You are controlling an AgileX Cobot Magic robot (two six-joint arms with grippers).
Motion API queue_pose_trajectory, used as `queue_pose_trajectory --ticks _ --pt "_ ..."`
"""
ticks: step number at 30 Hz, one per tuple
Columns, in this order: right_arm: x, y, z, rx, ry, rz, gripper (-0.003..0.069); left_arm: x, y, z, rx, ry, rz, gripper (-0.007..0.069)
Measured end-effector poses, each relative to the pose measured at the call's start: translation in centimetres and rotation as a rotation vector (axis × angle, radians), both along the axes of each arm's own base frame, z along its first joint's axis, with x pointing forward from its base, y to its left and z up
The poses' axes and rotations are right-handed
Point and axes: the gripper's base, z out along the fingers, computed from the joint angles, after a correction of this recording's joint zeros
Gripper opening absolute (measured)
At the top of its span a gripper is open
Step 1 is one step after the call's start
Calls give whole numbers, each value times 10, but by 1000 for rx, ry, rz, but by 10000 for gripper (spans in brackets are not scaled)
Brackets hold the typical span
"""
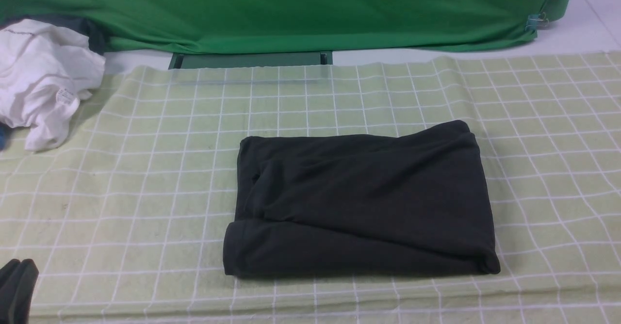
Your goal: Fold a long-sleeved shirt over a green coffee tablecloth.
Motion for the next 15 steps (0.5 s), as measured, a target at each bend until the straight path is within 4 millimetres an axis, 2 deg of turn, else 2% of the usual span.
queue_pose_trajectory --ticks 15 --pt "0 0 0 0 0 0 241 0 0 0 0 1 6 42"
